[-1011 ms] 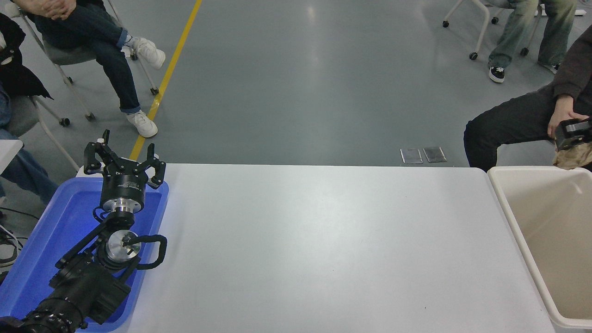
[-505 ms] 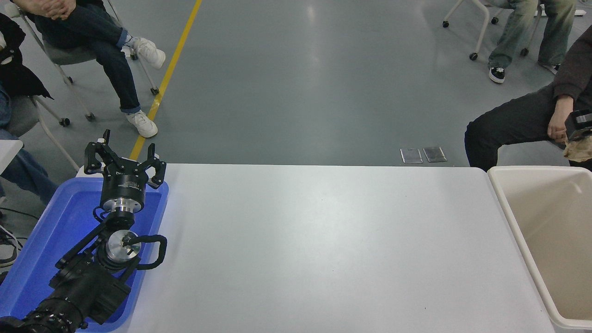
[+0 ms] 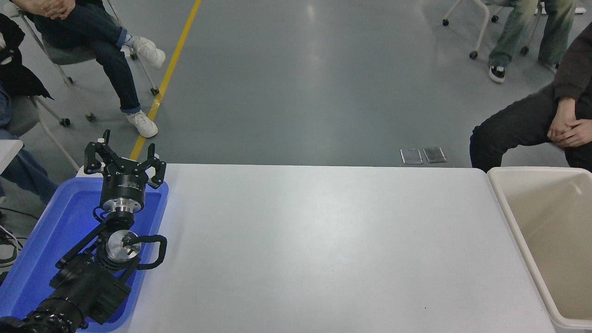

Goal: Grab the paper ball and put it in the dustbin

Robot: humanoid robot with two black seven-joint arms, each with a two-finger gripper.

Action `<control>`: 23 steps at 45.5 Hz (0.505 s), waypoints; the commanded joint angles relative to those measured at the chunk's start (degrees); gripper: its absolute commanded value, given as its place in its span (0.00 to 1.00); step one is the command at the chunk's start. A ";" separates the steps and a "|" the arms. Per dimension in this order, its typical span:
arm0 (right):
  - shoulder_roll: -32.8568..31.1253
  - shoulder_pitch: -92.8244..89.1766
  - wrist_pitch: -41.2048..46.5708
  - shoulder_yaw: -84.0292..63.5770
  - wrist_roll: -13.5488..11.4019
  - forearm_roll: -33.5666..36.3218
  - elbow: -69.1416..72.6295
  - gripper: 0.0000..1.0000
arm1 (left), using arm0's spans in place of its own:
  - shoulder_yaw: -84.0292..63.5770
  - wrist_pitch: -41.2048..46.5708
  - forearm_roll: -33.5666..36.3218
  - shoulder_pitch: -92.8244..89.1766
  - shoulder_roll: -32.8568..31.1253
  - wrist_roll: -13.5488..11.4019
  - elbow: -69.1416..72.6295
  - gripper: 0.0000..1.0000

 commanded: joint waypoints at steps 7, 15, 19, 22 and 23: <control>9.80 -32.89 -19.59 18.73 1.66 0.16 -19.52 0.00 | -0.08 0.00 0.01 0.00 0.00 -0.09 0.05 0.99; 15.95 -43.79 -29.79 28.05 0.61 2.53 -24.01 0.00 | -0.09 0.00 0.01 -0.09 0.00 -0.09 0.05 0.99; 17.71 -45.47 -31.64 29.73 0.26 4.03 -24.37 0.00 | -0.09 0.00 0.01 0.00 0.00 -0.09 0.05 0.99; 18.42 -46.17 -32.43 29.91 0.26 5.61 -24.37 0.00 | -0.09 0.00 0.01 0.00 0.00 -0.09 0.05 0.99; 18.59 -46.35 -32.69 29.99 0.17 6.14 -24.37 0.00 | -0.09 0.00 0.01 0.00 0.00 -0.09 0.05 0.99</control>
